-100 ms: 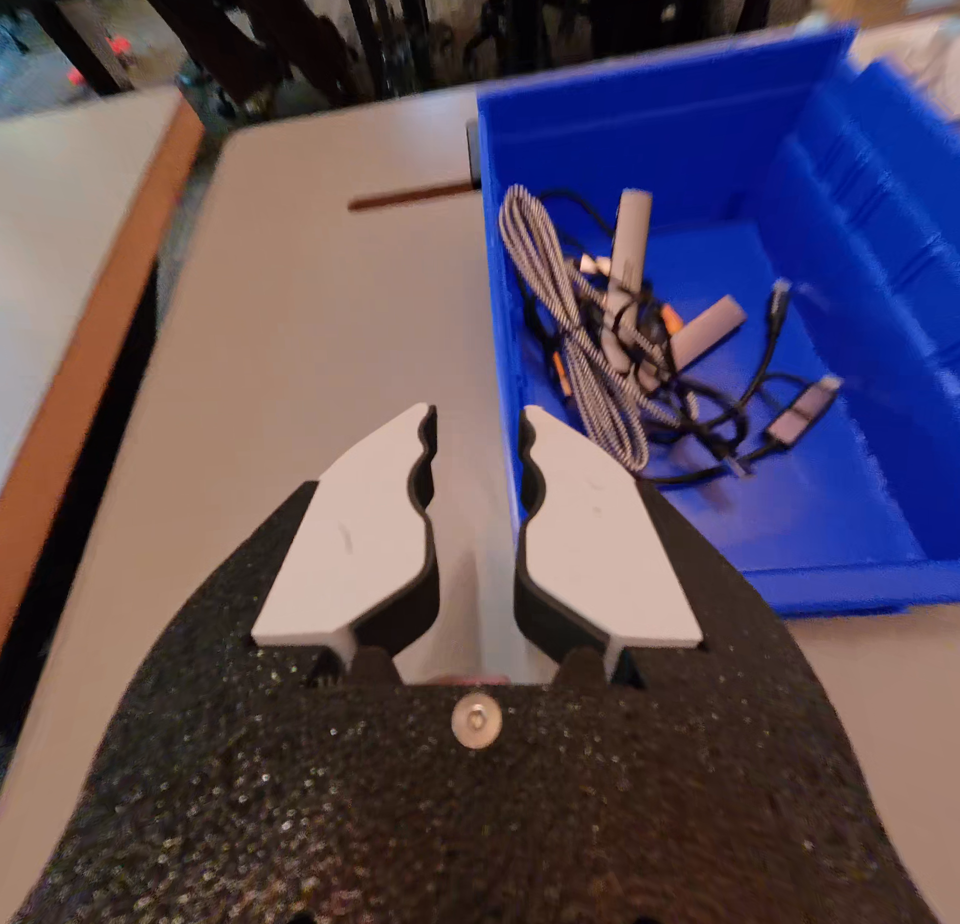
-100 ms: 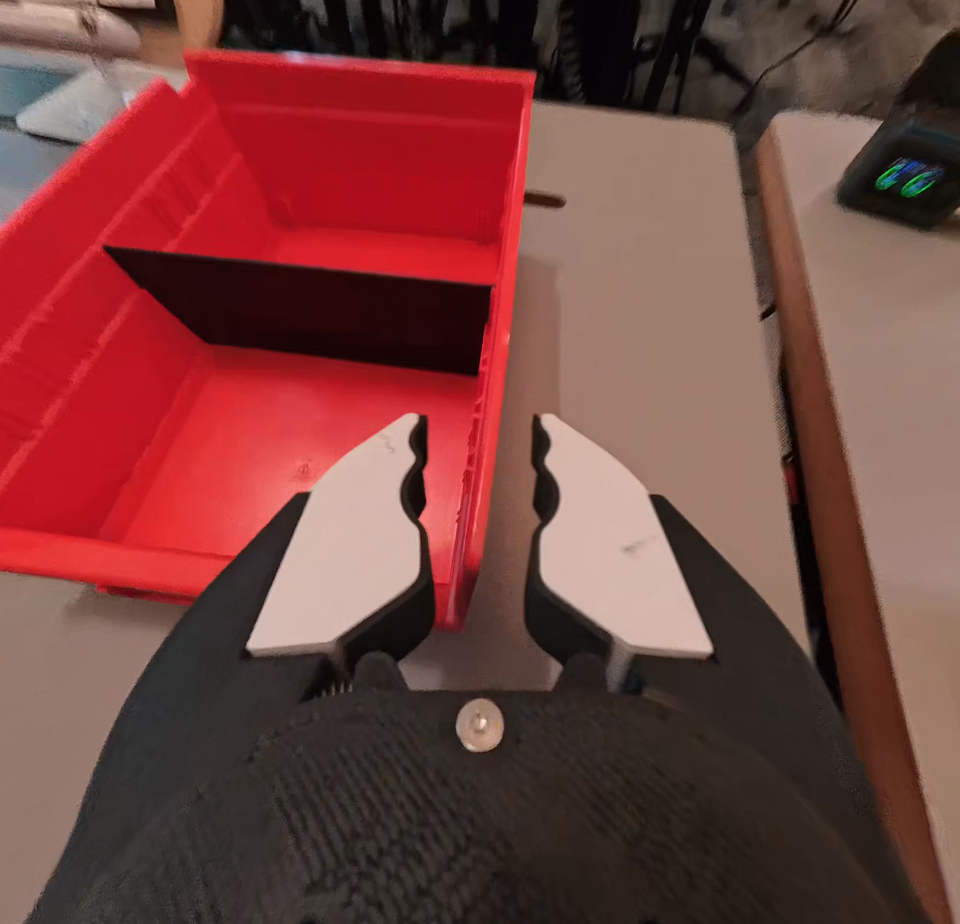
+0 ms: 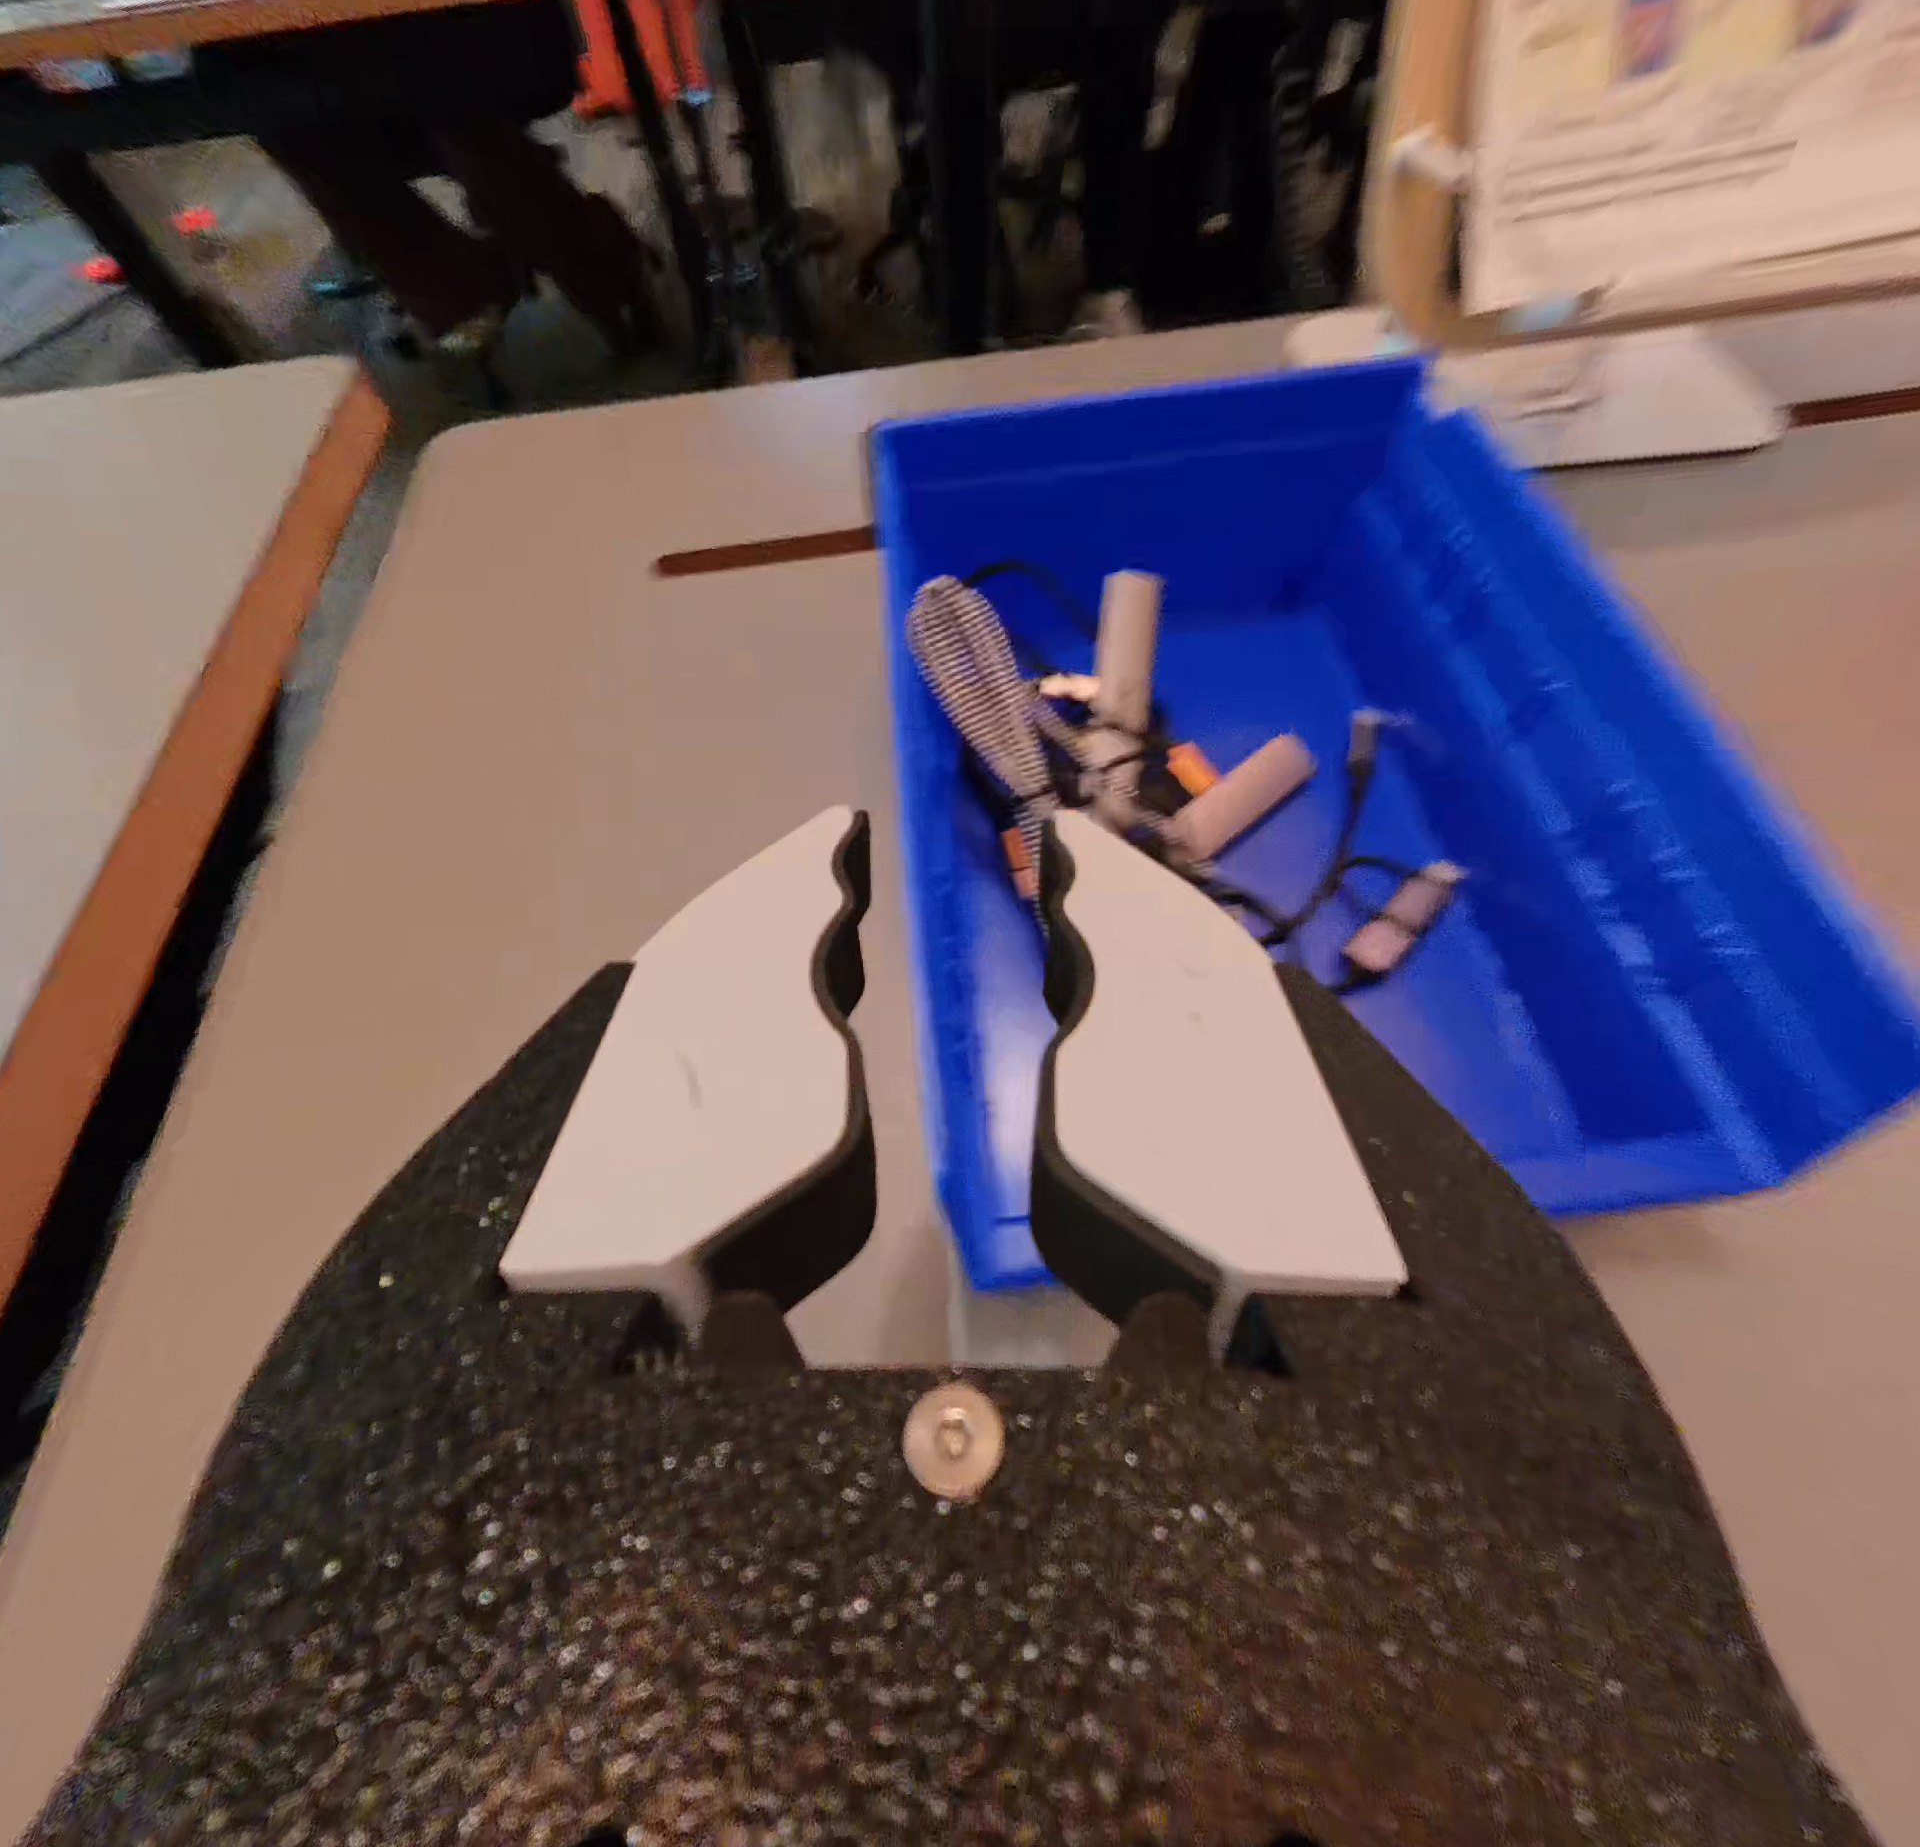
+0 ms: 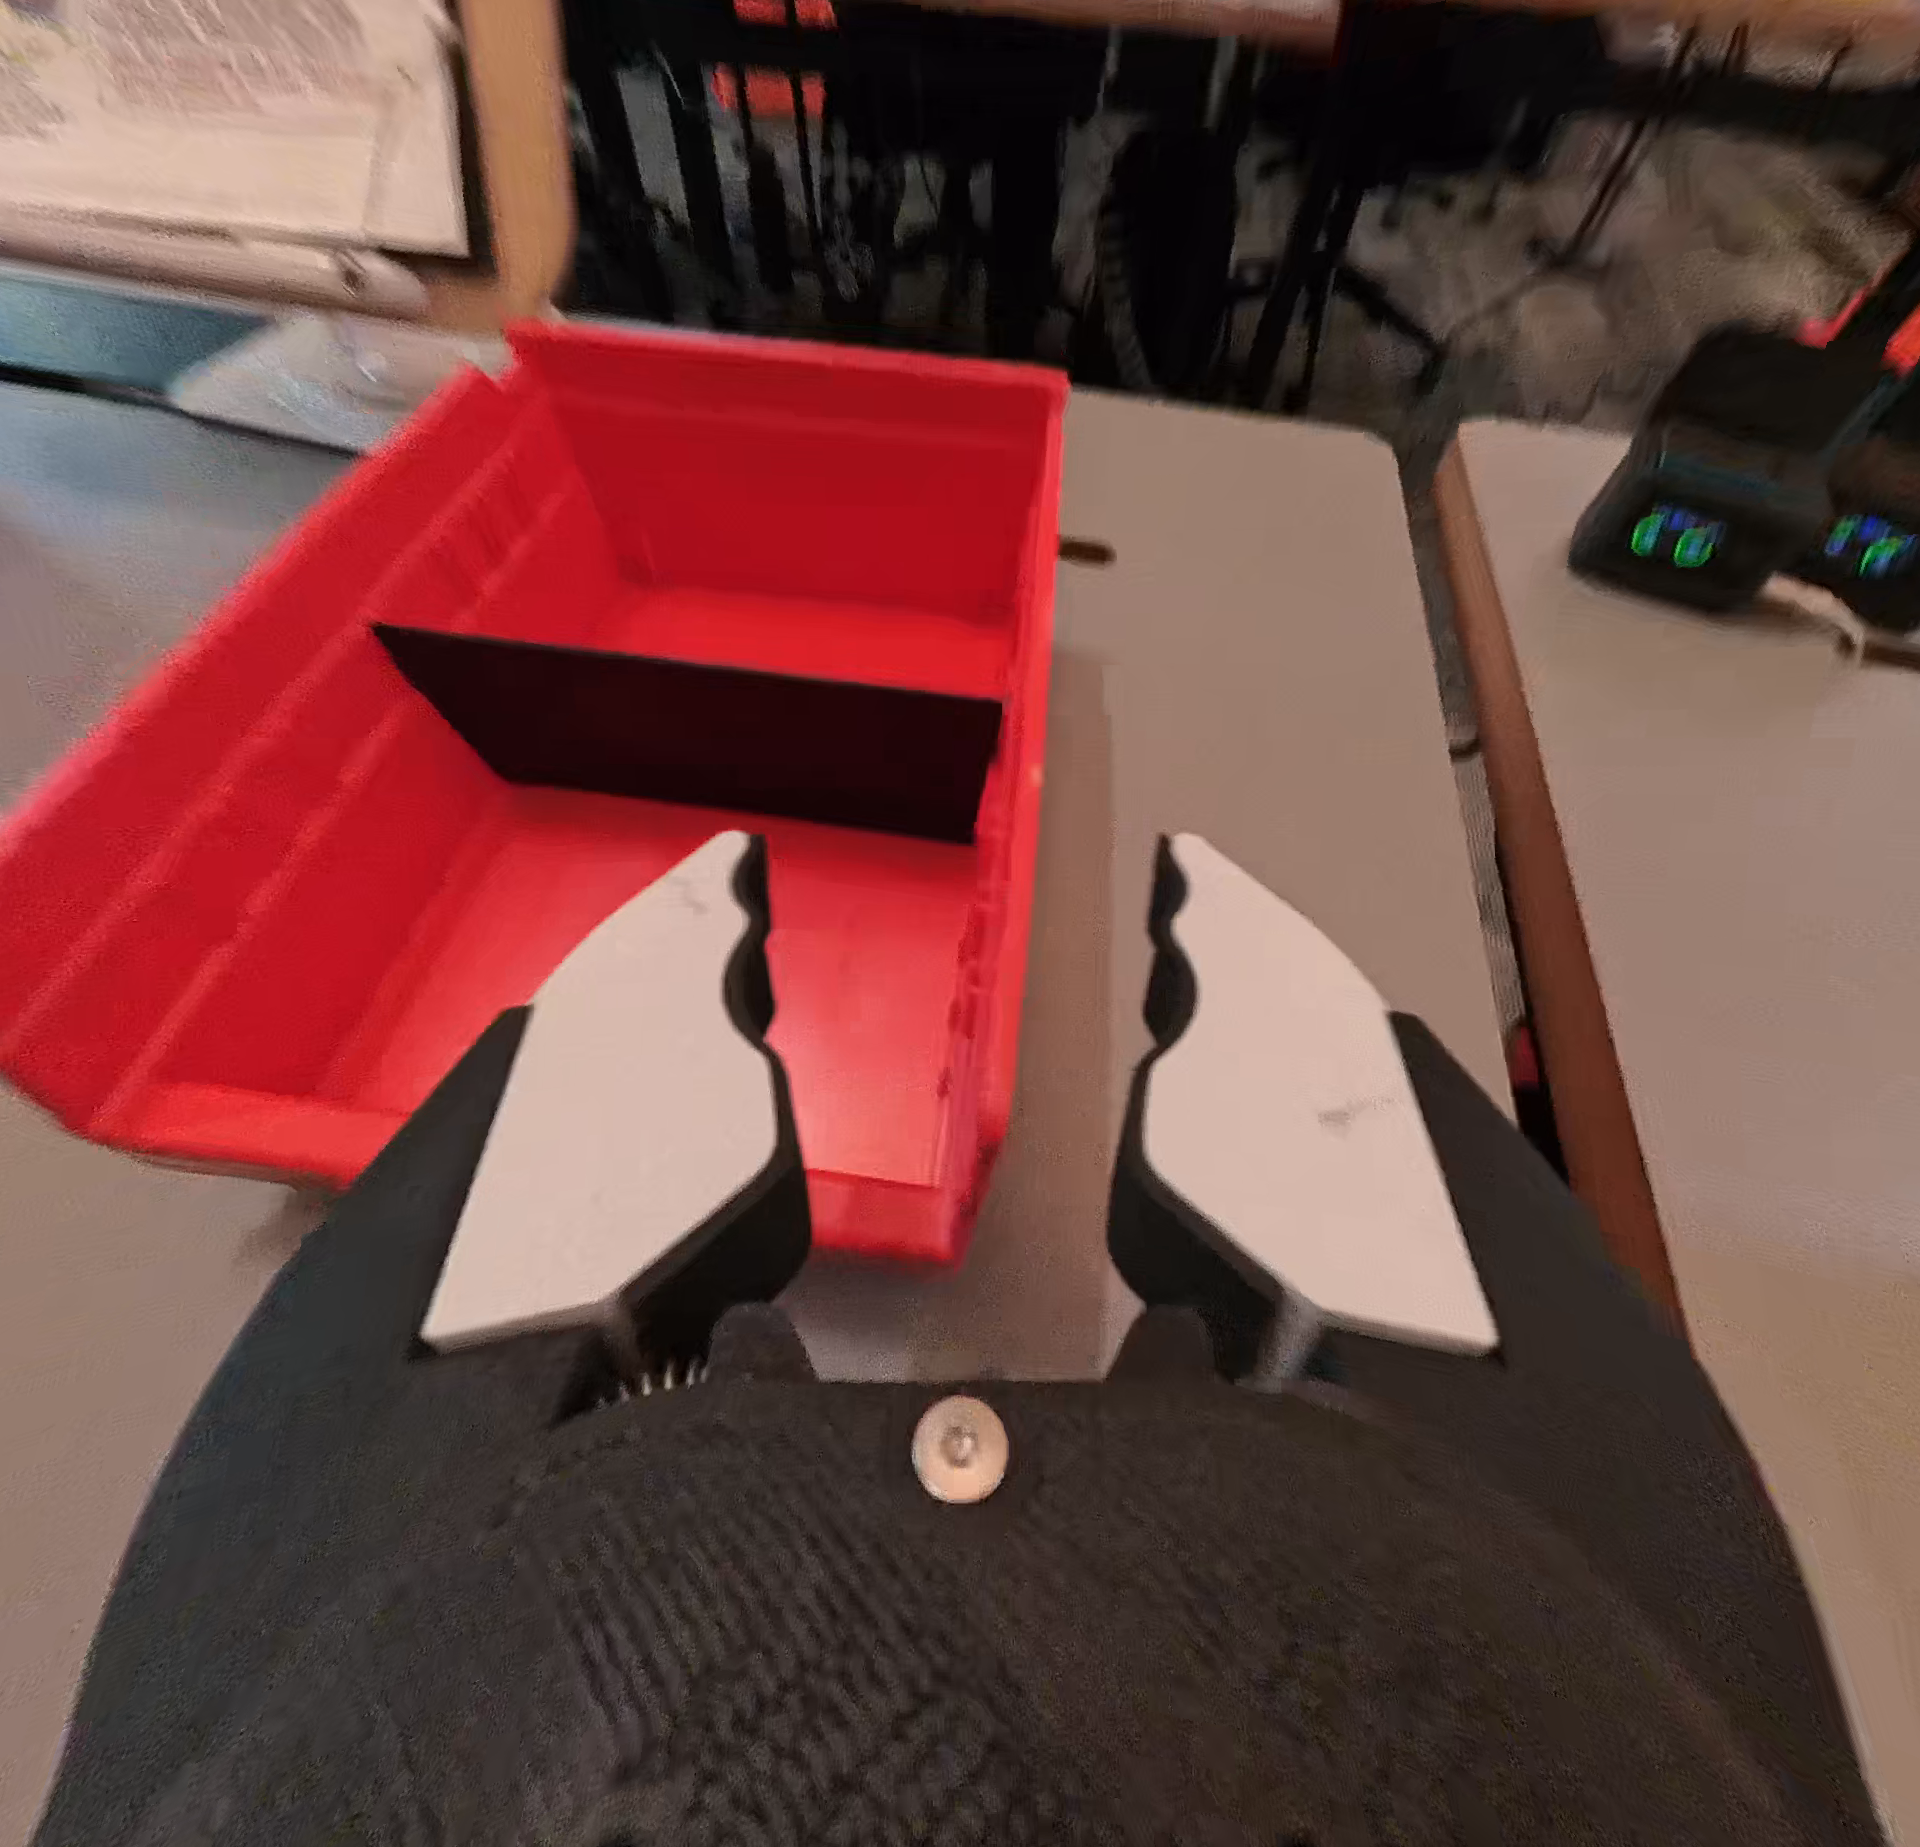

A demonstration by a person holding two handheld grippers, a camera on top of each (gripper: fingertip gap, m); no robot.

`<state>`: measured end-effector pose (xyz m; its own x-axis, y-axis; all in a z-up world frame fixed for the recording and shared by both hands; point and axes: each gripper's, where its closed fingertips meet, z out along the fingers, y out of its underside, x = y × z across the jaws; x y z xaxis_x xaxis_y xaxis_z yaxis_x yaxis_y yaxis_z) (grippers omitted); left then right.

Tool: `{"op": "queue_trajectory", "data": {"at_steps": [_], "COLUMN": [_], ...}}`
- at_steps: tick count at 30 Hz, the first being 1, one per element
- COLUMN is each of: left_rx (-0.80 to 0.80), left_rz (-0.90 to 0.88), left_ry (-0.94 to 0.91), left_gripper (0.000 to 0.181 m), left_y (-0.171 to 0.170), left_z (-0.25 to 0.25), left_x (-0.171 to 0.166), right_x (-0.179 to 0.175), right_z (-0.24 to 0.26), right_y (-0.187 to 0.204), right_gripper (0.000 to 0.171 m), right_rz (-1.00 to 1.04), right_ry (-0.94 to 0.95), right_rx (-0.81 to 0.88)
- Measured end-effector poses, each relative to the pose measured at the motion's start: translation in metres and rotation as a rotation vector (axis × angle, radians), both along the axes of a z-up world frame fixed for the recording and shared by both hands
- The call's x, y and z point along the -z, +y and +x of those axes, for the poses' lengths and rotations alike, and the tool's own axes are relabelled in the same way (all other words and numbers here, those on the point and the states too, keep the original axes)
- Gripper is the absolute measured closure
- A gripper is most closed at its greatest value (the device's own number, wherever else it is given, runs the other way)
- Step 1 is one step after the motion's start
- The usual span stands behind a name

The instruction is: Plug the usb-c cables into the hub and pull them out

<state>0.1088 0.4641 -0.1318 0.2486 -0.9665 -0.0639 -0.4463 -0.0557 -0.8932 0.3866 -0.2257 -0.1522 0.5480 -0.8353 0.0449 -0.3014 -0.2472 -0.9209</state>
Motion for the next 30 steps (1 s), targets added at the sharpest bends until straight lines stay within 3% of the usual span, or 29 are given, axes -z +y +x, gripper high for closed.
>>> {"op": "queue_trajectory", "data": {"at_steps": [5, 9, 12, 16, 19, 27, 30], "left_rx": [0.220, 0.390, 0.463, 0.485, 0.563, 0.636, 0.591], "left_rz": [-0.115, -0.059, 0.013, 0.267, 0.340, 0.372, 0.238], "left_ry": [0.166, 0.307, 0.496, 0.753, 0.847, 1.029, 0.981], "left_gripper": [0.134, 0.127, 0.129, 0.136, 0.139, 0.136, 0.159], "left_y": [-0.071, -0.126, -0.145, -0.118, -0.104, -0.074, -0.075], "left_z": [0.022, 0.053, 0.074, 0.097, 0.110, 0.124, 0.128], "left_x": [-0.010, 0.010, 0.043, 0.081, 0.101, 0.145, 0.149], "right_x": [-0.057, -0.061, -0.054, -0.048, -0.048, -0.030, -0.021], "right_z": [-0.043, -0.077, -0.085, -0.082, -0.077, -0.074, -0.074], "right_y": [0.046, 0.102, 0.135, 0.159, 0.165, 0.168, 0.167], "right_gripper": [0.079, 0.083, 0.086, 0.085, 0.087, 0.090, 0.095], "right_rz": [0.032, -0.002, -0.035, -0.058, -0.054, -0.081, -0.104], "right_ry": [-0.197, -0.233, -0.247, -0.257, -0.273, -0.239, -0.240], "right_rx": [-0.140, -0.303, -0.386, -0.450, -0.494, -0.600, -0.617]}}
